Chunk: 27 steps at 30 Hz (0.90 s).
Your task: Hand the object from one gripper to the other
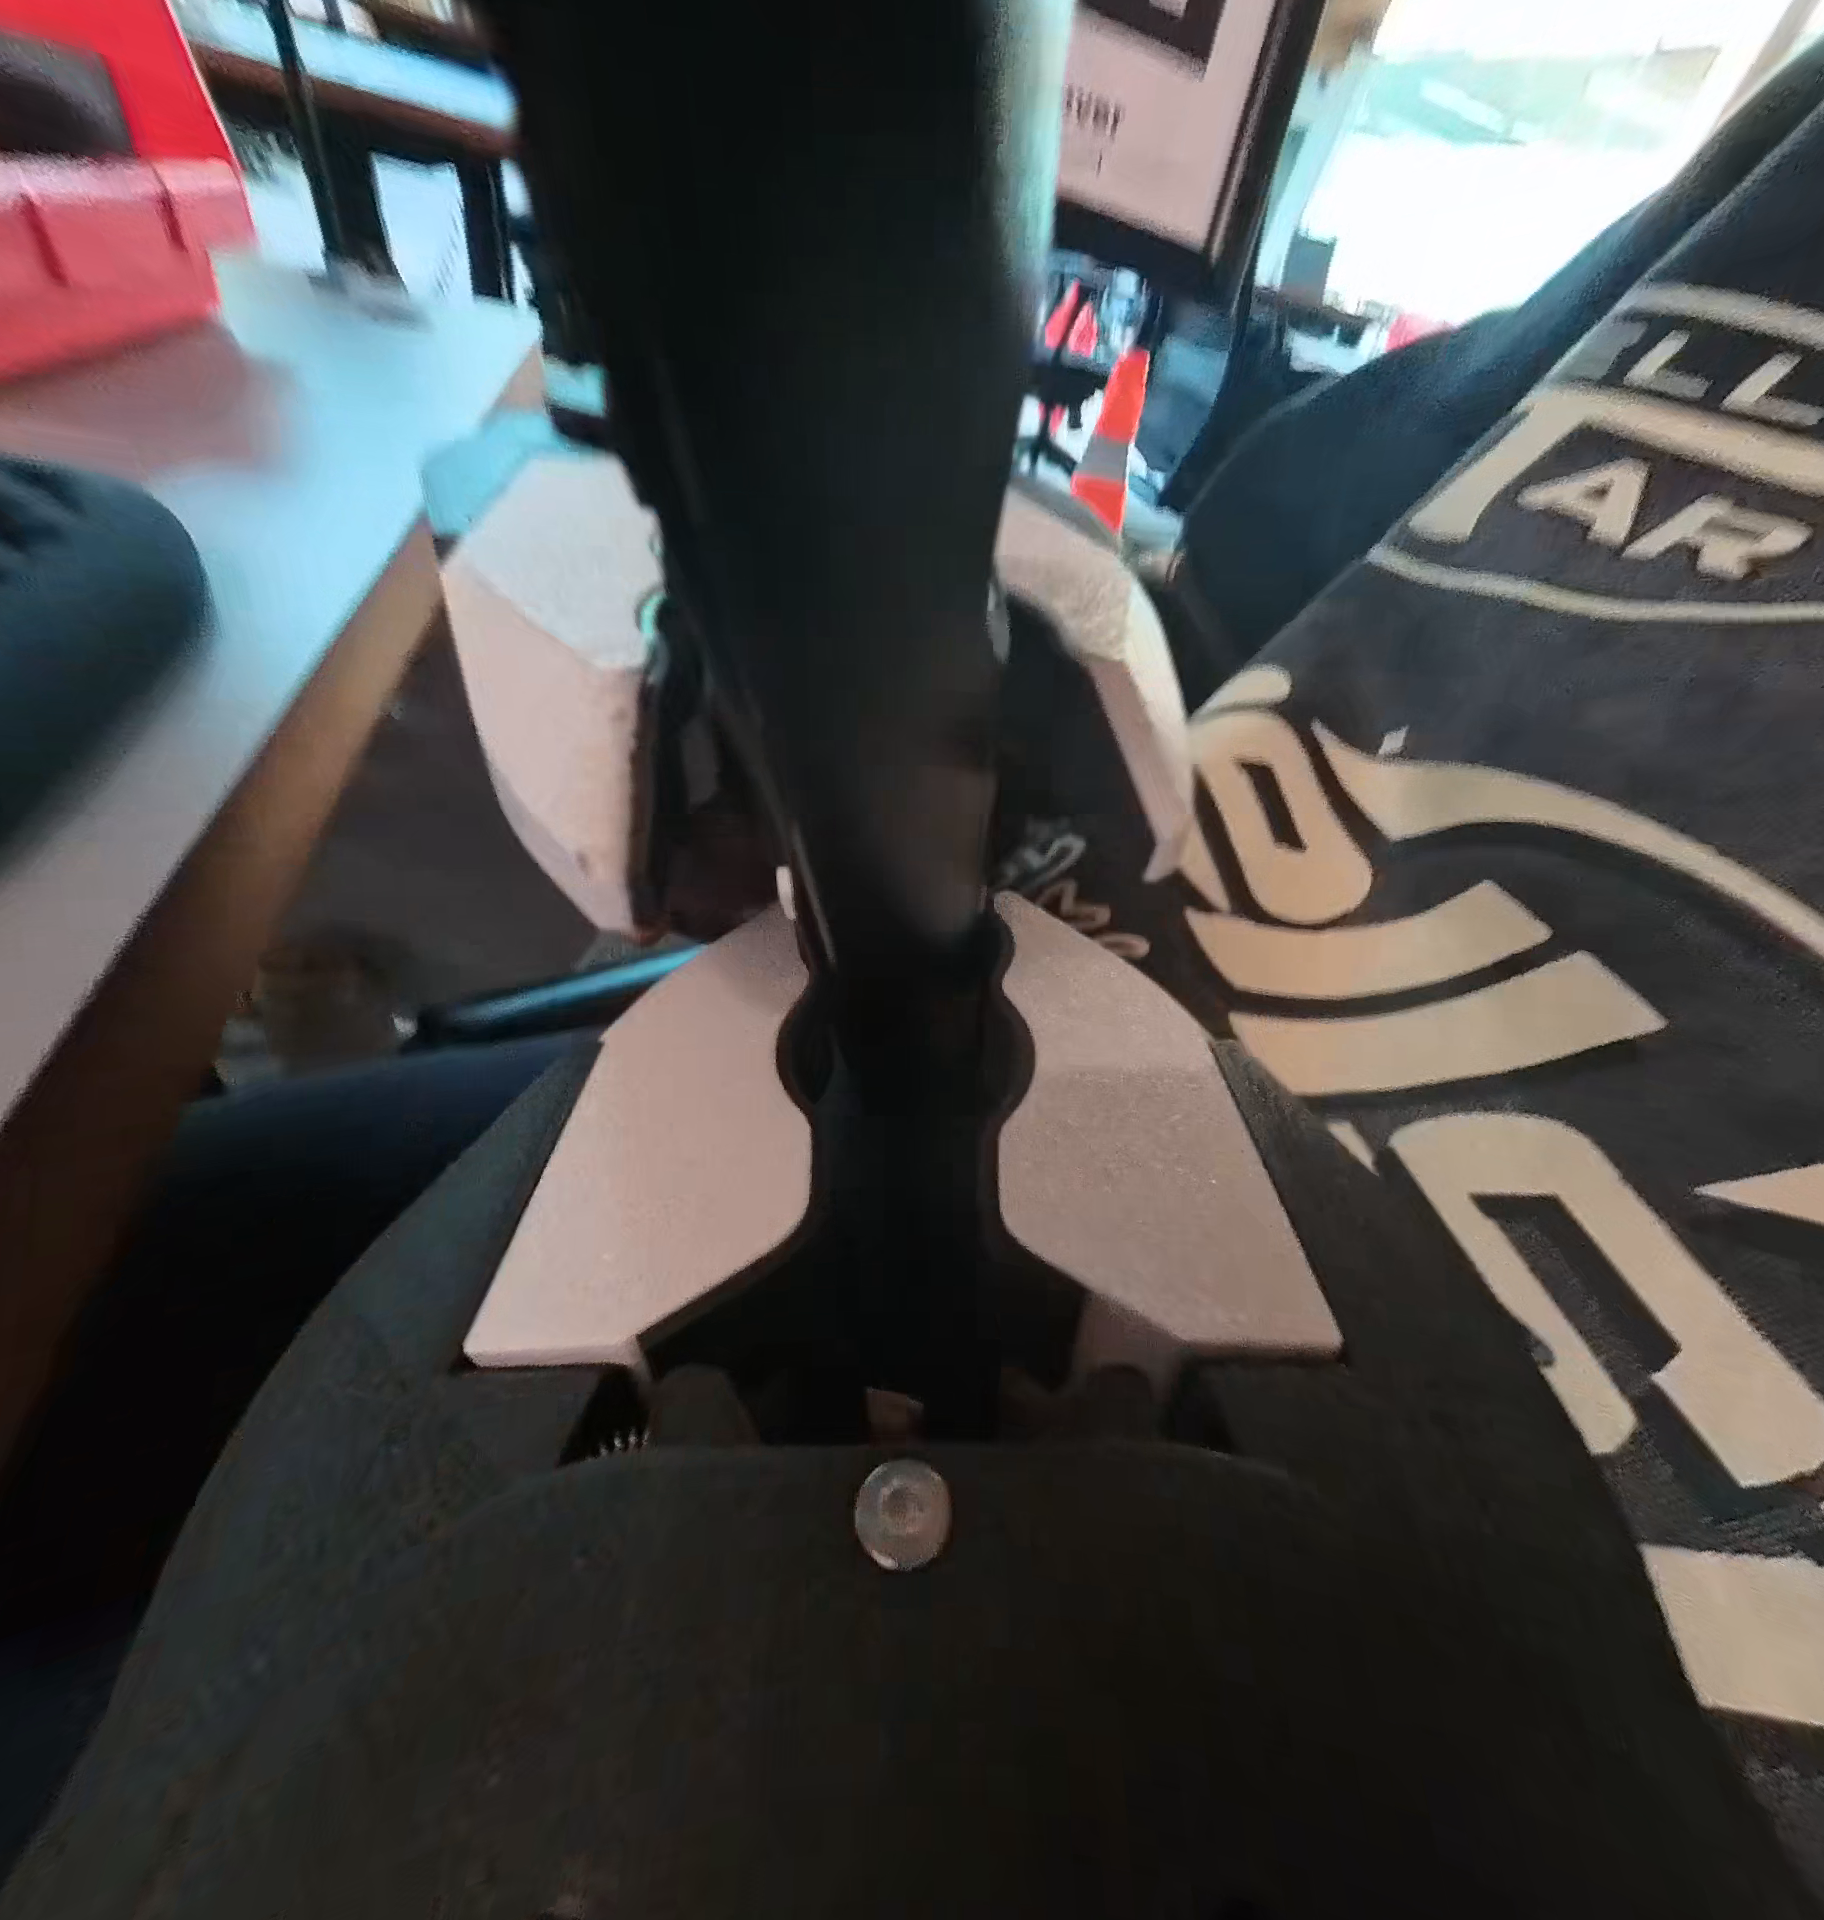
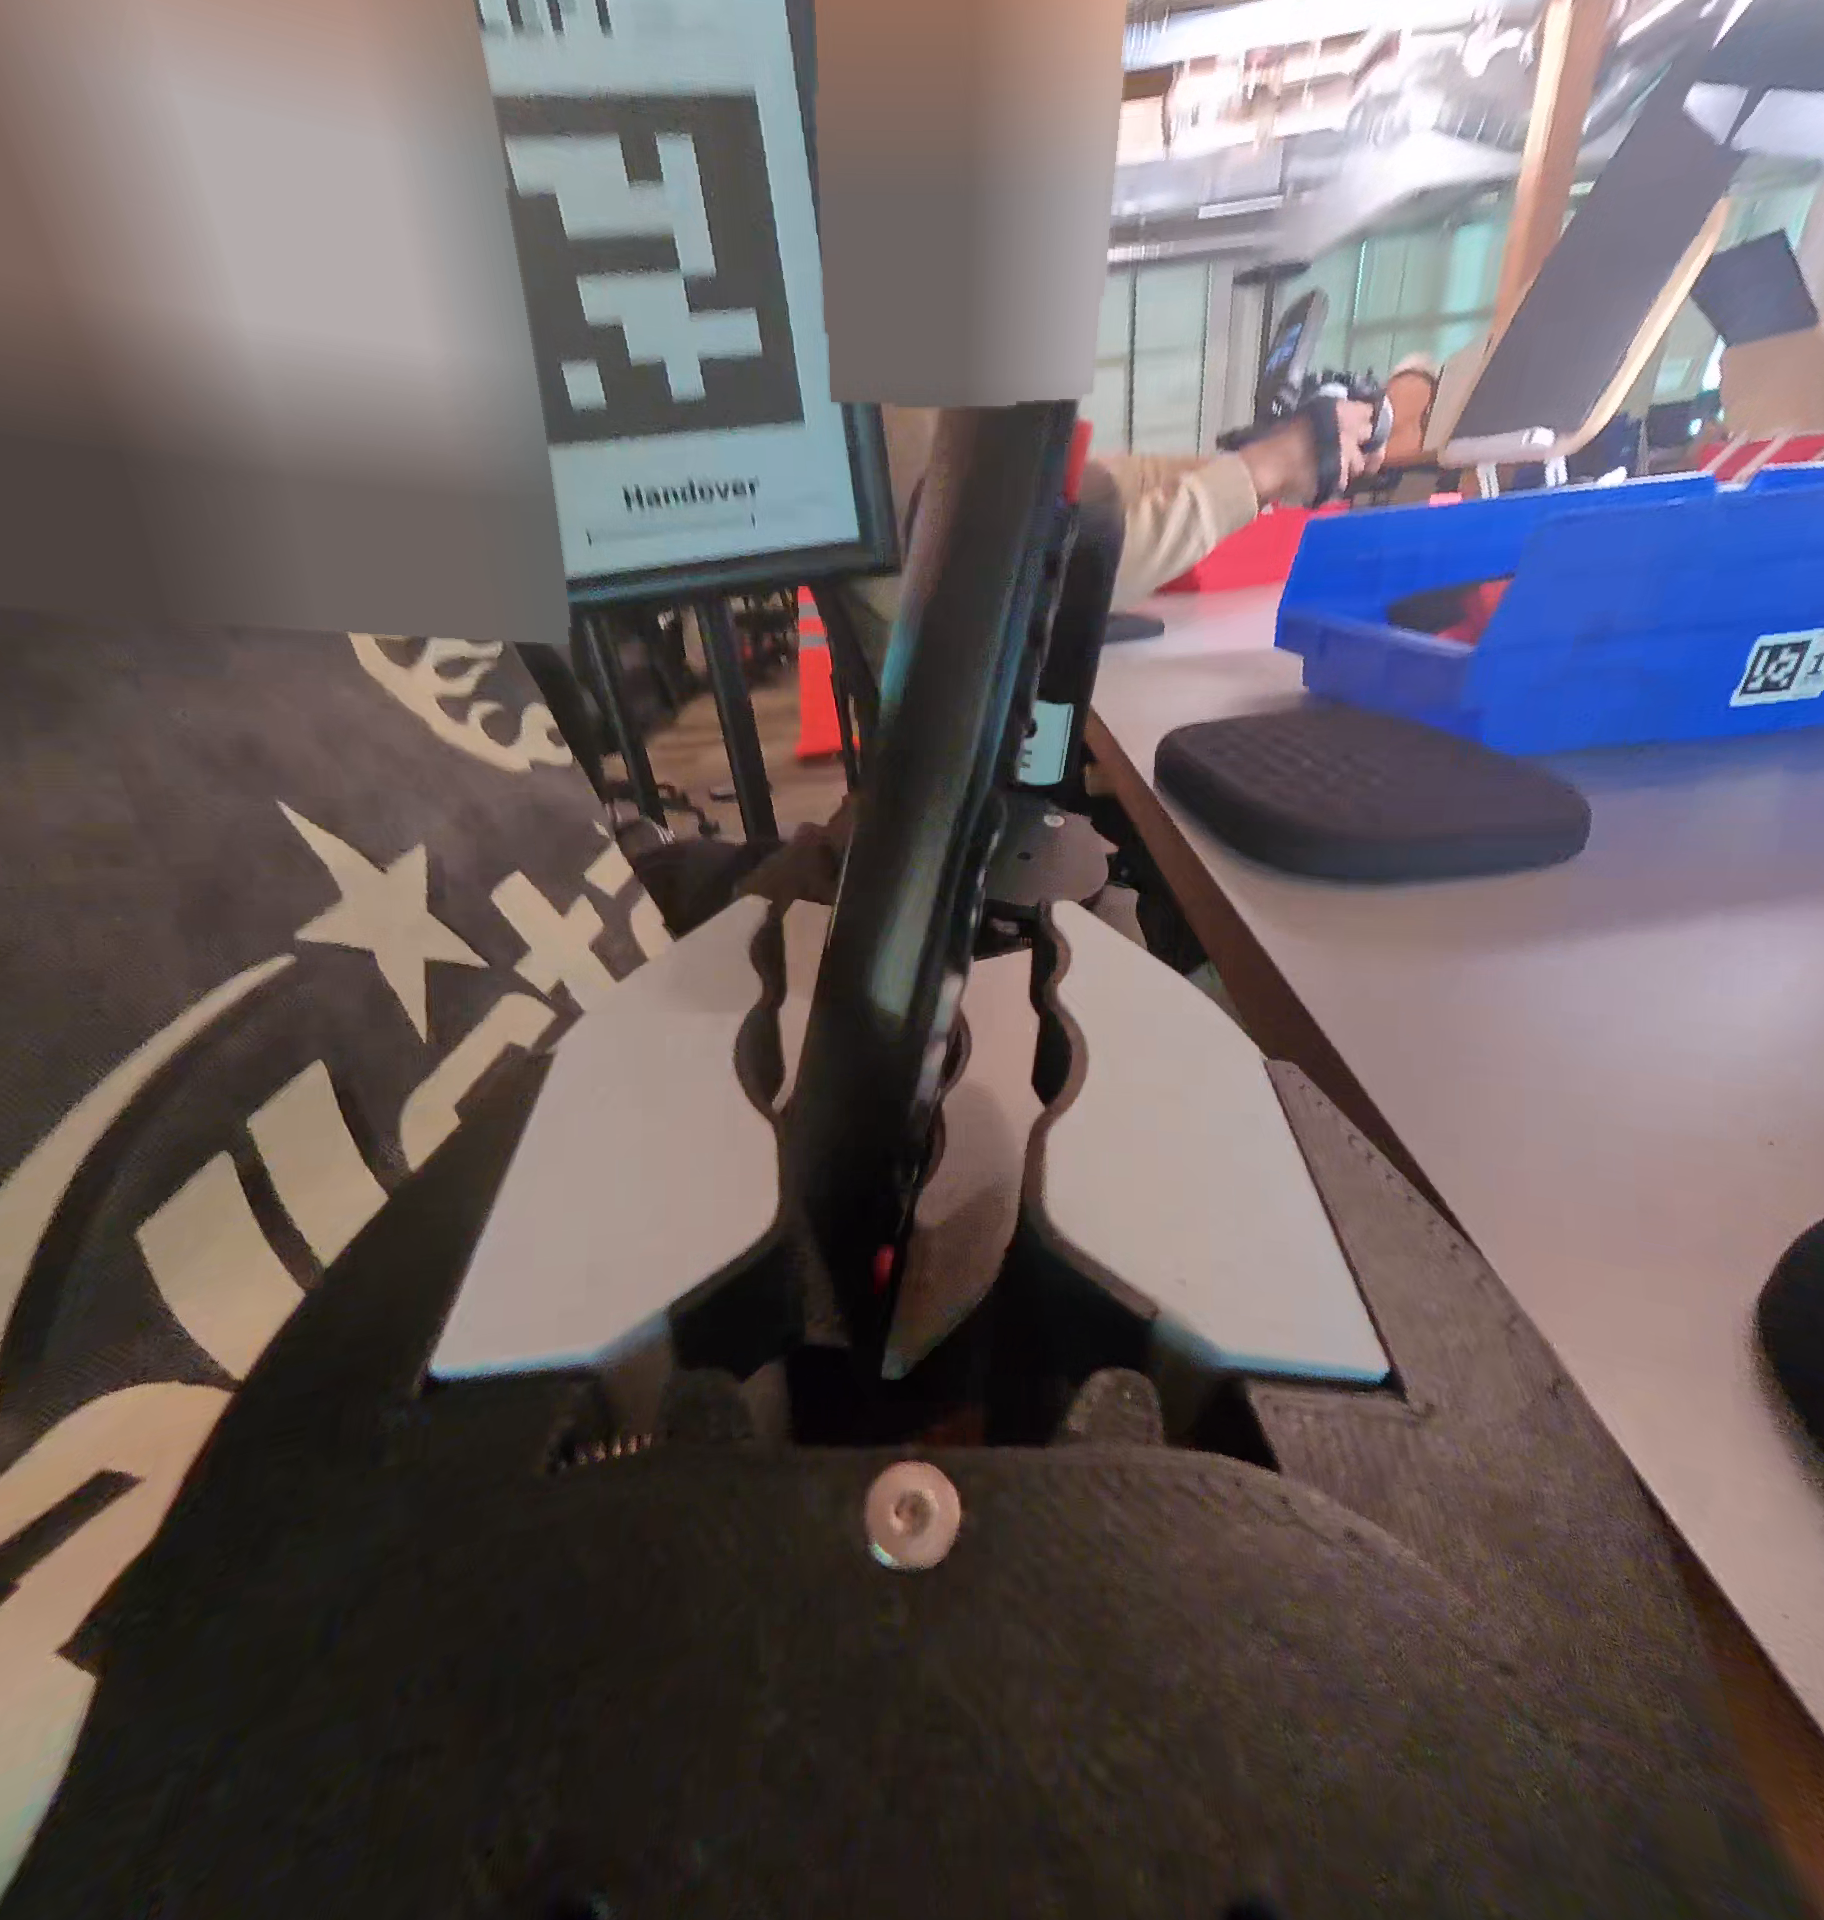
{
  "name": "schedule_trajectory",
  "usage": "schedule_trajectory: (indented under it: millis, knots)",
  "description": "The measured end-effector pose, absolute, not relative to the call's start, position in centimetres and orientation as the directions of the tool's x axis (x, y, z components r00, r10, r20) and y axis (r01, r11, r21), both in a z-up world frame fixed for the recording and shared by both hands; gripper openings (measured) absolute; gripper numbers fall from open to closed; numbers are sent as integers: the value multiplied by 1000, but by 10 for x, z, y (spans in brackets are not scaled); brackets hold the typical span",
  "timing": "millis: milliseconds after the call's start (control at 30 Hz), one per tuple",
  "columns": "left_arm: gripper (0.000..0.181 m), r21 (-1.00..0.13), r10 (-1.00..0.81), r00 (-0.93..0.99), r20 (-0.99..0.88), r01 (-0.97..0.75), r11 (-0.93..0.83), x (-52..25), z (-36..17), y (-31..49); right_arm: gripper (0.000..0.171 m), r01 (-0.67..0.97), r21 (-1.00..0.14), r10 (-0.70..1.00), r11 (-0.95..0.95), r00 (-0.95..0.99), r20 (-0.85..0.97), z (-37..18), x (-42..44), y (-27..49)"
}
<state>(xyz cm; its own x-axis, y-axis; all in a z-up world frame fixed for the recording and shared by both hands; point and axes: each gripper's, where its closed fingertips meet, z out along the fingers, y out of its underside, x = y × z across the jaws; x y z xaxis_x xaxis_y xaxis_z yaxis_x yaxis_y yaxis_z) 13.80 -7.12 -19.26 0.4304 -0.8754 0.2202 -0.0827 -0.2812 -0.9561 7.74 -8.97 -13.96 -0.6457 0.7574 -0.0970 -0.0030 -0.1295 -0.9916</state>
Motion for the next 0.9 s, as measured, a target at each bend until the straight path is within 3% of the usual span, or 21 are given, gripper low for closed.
schedule_trajectory:
  millis: [100, 233, 333, 433, 533, 667, 800, 900]
  knots:
    - [26, -926, -871, 432, 236, -172, -336, 140, -211, -74, 31, 37, -996, 754, -86, -651, -90, -148, 77, -93]
    - [28, -950, -807, 546, 225, -60, -306, 123, -198, -52, 25, -9, -991, 824, -132, -557, -104, -137, 71, -74]
    - [53, -981, -663, 733, 150, 26, -193, 95, -182, -26, 25, -177, -956, 909, -236, -388, -153, -116, 69, -40]
    - [68, -995, -499, 865, -43, -83, -59, 78, -175, -14, 24, -321, -890, 936, -324, -242, -254, -107, 72, -11]
    - [73, -948, -366, 882, -296, -318, 0, 79, -181, -9, 24, -409, -857, 949, -314, -149, -277, -107, 74, -3]
    - [72, -875, -273, 841, -468, -484, 8, 82, -189, -6, 25, -485, -840, 969, -244, -88, -231, -103, 76, -14]
    - [52, -877, -243, 852, -463, -480, -11, 72, -189, -5, 25, -490, -840, 972, -231, -81, -220, -102, 76, -23]
    - [52, -891, -300, 851, -431, -455, -12, 76, -191, -7, 29, -469, -857, 977, -214, -84, -198, -103, 75, -25]
